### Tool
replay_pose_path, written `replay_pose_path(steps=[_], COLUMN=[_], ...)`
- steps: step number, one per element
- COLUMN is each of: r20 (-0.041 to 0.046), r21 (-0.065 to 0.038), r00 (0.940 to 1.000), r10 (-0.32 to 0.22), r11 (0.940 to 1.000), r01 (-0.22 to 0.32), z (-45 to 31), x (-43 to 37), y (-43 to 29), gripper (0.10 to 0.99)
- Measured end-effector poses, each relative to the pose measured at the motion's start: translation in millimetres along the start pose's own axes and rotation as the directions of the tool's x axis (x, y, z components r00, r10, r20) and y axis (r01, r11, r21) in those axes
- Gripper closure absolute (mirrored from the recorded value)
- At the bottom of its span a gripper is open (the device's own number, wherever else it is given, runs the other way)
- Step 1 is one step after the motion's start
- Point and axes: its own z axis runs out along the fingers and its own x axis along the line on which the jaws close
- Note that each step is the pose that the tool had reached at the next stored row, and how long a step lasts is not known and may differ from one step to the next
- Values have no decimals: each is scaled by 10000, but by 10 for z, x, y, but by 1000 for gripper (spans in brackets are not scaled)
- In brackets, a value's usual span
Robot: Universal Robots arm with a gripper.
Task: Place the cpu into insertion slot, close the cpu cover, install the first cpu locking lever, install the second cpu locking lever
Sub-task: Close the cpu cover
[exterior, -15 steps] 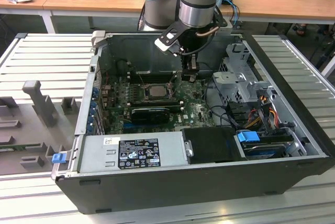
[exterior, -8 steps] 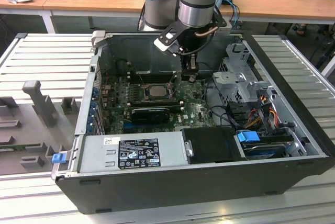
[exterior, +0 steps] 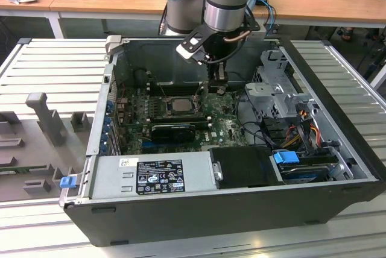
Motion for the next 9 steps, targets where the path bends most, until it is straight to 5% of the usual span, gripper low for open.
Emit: replay_pose_path(steps=[9], r20=[0], r21=[0], r00=[10000], r10=[-1], r11=[10000], r01=[1], z=[-1], x=[0], y=[-21], gripper=[980])
